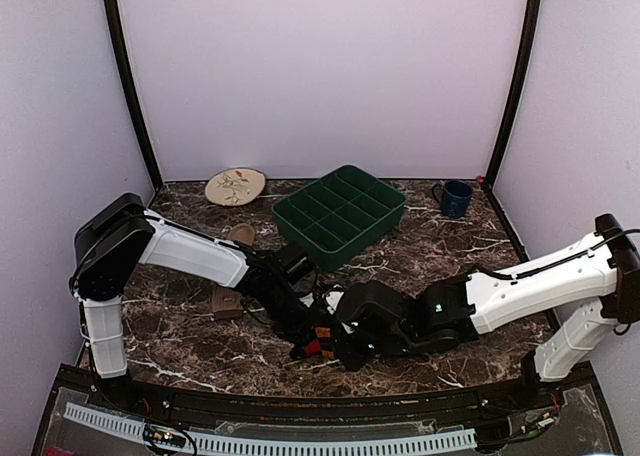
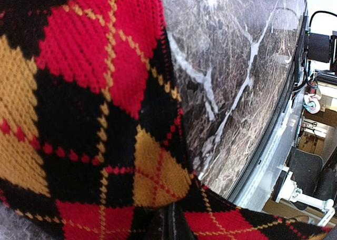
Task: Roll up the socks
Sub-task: Fold the sock at the center of the board.
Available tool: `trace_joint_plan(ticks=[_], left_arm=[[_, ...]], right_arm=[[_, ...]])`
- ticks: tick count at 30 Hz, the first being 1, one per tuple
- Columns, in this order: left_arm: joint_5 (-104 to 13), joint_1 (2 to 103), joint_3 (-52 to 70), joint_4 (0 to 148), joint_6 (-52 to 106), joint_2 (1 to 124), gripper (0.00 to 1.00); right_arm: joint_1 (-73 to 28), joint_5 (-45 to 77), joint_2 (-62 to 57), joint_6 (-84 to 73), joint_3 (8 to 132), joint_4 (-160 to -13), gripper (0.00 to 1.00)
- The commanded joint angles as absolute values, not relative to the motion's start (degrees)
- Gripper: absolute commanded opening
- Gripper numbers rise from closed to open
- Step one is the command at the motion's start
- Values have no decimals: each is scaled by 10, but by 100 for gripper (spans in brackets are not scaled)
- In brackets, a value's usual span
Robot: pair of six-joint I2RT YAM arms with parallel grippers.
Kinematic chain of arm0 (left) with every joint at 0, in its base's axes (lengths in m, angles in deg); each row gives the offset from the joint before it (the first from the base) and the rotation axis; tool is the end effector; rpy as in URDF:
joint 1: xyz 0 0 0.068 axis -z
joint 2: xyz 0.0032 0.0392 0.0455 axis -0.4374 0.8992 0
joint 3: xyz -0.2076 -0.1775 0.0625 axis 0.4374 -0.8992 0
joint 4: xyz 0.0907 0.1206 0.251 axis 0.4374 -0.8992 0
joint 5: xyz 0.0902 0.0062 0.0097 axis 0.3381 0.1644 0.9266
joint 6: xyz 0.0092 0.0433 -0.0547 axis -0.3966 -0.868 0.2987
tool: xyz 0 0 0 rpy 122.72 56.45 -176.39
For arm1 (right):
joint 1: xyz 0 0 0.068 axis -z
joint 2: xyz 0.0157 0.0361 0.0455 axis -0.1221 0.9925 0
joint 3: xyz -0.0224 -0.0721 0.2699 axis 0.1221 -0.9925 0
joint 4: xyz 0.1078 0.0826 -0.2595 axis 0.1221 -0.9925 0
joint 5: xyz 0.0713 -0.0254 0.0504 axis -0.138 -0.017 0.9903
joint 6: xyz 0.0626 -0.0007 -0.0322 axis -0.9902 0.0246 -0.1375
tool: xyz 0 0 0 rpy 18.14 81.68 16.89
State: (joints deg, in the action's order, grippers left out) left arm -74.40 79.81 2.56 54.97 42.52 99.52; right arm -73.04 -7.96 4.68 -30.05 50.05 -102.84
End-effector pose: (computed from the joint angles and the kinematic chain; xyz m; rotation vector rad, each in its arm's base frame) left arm 0.2141 -0.3523 0.0922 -0.8657 -2.7057 1.1445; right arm 0.0784 0.3538 0.1878 -0.8935 2.2973 0.5526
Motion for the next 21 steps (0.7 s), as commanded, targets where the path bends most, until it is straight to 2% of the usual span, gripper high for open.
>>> trace_joint_plan(ticks=[1,6,10,14,21], left_arm=[[-734,800,32,525,419,1011,0],[-736,799,53,512,425,1000,0],[-721,795,64,507,441,971,13],[-712,787,66,512,462,946,22],[-688,777,56,520,487,918,29]], right_arm=[[-703,-89,31,-279,516,-1027,0],[-685,-73,36,-259,520,-1027,0],[-679,-61,33,-254,517,-1026,0],[-677,-49,27,-254,510,-1024,0],[-674,-33,18,-255,500,-1022,0]])
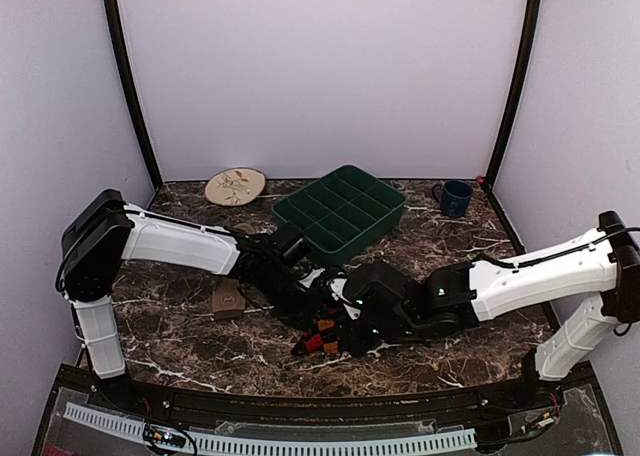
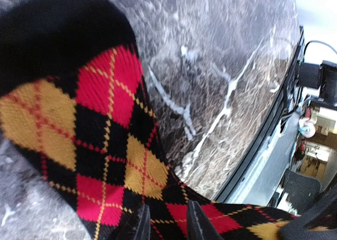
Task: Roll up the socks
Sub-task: Fold the sock at the center of the board.
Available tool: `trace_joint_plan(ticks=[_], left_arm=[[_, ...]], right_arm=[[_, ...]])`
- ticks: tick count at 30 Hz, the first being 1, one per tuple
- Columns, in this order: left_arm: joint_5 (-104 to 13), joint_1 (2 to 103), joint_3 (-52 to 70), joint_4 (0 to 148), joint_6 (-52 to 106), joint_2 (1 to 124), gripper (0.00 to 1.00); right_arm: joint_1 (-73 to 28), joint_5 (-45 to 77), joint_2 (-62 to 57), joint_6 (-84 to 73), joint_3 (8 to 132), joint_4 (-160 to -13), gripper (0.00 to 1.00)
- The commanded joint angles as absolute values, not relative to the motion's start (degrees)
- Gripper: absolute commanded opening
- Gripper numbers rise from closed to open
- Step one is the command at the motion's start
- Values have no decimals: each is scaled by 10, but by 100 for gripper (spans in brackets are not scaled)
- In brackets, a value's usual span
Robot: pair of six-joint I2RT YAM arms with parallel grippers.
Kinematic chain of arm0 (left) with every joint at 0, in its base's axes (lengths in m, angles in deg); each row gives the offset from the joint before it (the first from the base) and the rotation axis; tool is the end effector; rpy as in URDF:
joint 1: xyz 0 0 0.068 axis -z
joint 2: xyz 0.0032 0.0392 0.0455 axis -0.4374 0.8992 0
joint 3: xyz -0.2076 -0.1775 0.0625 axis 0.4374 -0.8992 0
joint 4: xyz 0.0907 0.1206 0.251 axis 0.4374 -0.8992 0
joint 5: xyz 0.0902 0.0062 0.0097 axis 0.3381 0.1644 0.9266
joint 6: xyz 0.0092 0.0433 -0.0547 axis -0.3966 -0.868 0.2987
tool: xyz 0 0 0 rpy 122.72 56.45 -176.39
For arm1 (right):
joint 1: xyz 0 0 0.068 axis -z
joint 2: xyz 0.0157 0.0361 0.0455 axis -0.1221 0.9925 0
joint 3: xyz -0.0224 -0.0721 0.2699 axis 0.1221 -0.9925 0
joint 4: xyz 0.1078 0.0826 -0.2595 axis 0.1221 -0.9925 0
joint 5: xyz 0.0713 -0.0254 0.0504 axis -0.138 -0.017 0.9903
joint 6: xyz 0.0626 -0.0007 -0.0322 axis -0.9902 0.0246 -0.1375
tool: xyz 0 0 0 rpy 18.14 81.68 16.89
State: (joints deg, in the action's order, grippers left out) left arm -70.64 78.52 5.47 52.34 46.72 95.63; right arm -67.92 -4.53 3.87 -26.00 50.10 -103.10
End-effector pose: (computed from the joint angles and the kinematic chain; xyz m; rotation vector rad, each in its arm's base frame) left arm 0.2301 -0.3529 0.1298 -0.7637 -2.8145 1.1682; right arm 0.1063 0.3455 0.1919 -0.8985 2.3020 0.5466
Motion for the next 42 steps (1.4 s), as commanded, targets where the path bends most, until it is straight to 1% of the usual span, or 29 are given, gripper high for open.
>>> trace_joint_plan(ticks=[1,10,17,27,33,42], left_arm=[[-685,776,55,523,493,914,29],[-627,758,36,529,522,869,30],[-582,755,31,519,531,839,30],[-484,755,9,520,535,764,29],[-466,768,-21,558,517,717,28],[-484,814,-6,554,477,739,26]], right_arm=[[-673,-31,17,-255,500,-1021,0],[-641,7,24,-247,509,-1020,0],[-613,44,52,-229,528,-1029,0],[-577,81,89,-212,537,-1022,0],[-551,98,115,-190,548,-1017,0],[-526,121,151,-170,575,-1015,0]])
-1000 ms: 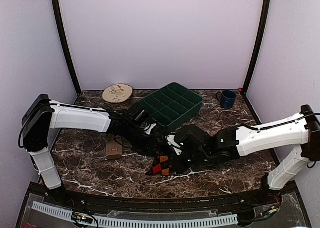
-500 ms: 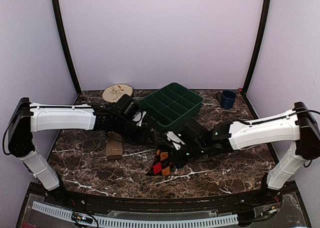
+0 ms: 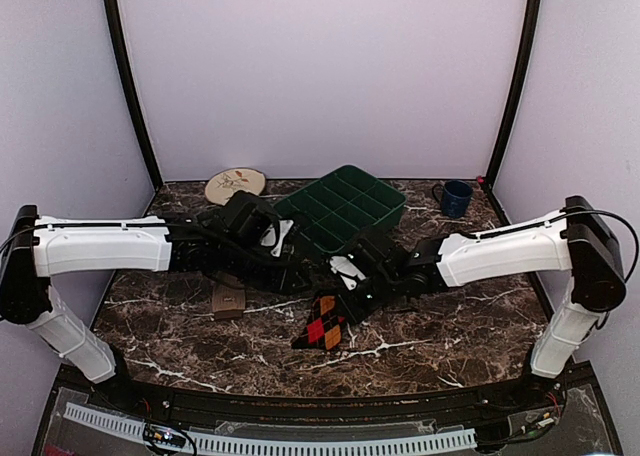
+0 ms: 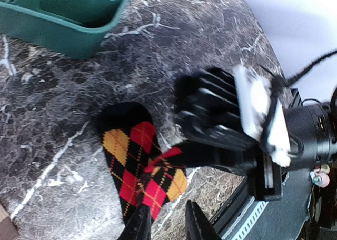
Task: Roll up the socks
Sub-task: Fold the sock at the center of the board.
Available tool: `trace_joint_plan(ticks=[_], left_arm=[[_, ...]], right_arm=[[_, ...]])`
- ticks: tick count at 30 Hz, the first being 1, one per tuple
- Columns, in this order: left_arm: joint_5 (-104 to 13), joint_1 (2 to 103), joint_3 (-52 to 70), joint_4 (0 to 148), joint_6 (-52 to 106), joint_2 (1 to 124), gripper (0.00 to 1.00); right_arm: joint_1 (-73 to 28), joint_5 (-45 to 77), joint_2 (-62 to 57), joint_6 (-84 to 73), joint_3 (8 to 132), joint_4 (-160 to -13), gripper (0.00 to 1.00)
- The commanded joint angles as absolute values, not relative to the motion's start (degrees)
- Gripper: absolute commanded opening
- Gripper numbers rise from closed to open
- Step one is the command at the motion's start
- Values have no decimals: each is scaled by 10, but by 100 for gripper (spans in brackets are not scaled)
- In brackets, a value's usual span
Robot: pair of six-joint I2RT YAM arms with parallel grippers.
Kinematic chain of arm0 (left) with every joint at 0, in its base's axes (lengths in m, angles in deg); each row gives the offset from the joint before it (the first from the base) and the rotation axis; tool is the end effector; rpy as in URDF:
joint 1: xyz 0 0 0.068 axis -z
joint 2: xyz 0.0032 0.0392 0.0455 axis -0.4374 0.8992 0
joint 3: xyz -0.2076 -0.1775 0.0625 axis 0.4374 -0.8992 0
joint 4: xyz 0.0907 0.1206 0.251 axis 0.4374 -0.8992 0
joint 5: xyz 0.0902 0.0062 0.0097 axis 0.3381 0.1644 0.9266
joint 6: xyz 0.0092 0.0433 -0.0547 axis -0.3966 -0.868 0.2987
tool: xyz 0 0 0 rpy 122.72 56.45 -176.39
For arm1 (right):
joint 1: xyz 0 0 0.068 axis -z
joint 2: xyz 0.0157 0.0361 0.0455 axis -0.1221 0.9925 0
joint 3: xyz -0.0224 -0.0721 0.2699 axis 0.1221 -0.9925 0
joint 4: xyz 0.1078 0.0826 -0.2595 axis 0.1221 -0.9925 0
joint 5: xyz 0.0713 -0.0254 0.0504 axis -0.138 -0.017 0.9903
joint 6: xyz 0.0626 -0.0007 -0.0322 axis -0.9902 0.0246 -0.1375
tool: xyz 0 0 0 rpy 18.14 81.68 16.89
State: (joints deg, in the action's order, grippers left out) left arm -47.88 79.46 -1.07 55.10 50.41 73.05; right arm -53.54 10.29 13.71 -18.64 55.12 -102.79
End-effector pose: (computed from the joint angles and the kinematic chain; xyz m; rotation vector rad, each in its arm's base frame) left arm 0.2170 -0.3114 0.2382 0.5005 2.4365 -0.9526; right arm 0.1909 0.3421 0.1603 -0.9175 2.4465 0.5927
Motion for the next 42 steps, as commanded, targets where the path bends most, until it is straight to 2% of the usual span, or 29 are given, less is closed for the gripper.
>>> trace_joint_plan(ticks=[1,23,42], left_arm=[[-484,820,-3,550,473,744,26],[-496,852,25,516,431,839,24],[-489,858,23,520,439,886,23]], right_arm=[[-524,123,155,-167,579,-1016,0],[-484,158,223,-125,645,-1037,0],[-482,180,228,-114,649,-1034,0]])
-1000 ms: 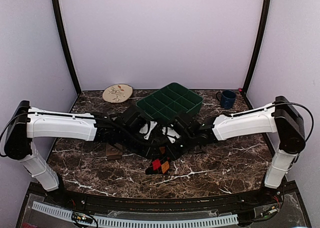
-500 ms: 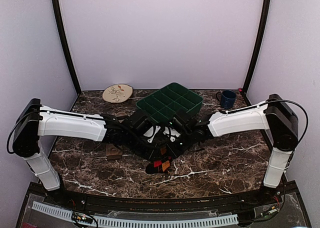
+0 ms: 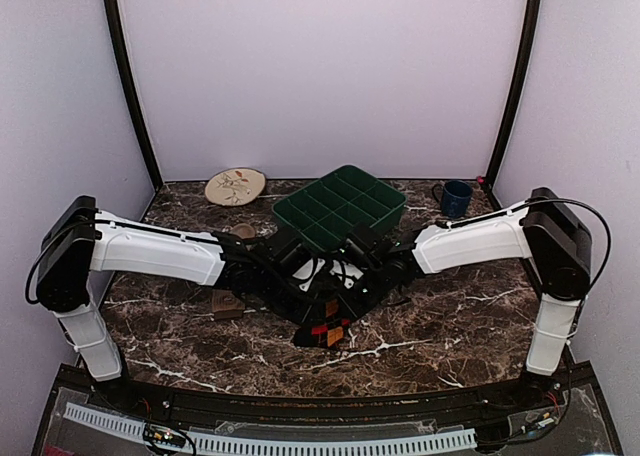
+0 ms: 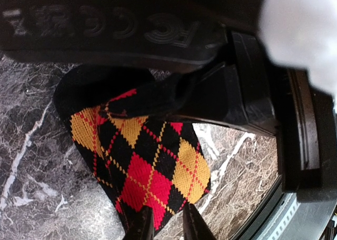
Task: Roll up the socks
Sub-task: Fold the sock at the center of the board.
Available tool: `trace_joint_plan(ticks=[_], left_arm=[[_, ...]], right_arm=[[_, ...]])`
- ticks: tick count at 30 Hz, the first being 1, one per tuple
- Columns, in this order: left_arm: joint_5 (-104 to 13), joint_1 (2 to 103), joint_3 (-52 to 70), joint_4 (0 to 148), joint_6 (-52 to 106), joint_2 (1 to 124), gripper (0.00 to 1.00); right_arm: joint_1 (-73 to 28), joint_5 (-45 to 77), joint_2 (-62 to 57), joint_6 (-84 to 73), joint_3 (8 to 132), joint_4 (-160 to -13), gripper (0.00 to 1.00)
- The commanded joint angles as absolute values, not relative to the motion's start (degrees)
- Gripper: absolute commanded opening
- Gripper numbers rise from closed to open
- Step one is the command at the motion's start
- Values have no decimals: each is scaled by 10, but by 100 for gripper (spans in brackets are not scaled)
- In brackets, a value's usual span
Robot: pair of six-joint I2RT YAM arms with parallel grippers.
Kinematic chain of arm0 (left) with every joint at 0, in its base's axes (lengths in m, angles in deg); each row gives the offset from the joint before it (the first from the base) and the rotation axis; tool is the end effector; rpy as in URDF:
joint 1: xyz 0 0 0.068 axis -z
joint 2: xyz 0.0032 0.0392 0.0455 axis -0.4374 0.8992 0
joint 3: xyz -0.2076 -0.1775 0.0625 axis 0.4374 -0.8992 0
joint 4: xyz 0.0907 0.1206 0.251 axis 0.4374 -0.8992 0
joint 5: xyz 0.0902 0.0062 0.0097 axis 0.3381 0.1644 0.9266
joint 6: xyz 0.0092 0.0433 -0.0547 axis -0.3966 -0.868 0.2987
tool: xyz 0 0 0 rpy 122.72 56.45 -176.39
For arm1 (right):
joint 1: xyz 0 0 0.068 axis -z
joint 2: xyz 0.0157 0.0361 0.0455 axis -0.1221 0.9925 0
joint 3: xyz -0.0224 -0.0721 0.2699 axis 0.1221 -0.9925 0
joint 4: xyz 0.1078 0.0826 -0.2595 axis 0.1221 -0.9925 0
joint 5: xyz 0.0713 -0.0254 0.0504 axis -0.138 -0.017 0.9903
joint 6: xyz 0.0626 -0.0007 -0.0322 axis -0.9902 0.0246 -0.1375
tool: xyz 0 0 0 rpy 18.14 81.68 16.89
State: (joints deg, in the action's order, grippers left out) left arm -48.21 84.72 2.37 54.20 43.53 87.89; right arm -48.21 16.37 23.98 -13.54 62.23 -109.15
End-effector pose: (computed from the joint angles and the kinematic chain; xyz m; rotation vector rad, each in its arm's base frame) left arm 0.2039 -0.3574 0.1609 0.7914 2.5754 -0.7981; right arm 0.2293 0.3443 0.1248 -1.0015 2.5969 0.5448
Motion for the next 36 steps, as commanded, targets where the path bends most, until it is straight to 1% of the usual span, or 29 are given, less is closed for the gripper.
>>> trace_joint_plan(ticks=[1,14,21,26,31,36], left_arm=[[-486,859,21,522,442,883,23],[-444,867,2,533,467,854,23],[-443,868,-8,541,471,853,23],[-430,873,-31,554,492,841,21],[-403,874,-63,575,518,809,20],[-393,875,-75,577,528,798,21]], right_arm=[[-482,181,227,-112,651,-1033,0],[-482,203,234,-99,686,-1036,0],[-482,210,252,-95,703,-1042,0],[-482,211,265,-95,707,-1042,1],[-482,210,273,-98,709,-1040,2],[-481,201,281,-98,713,-1047,6]])
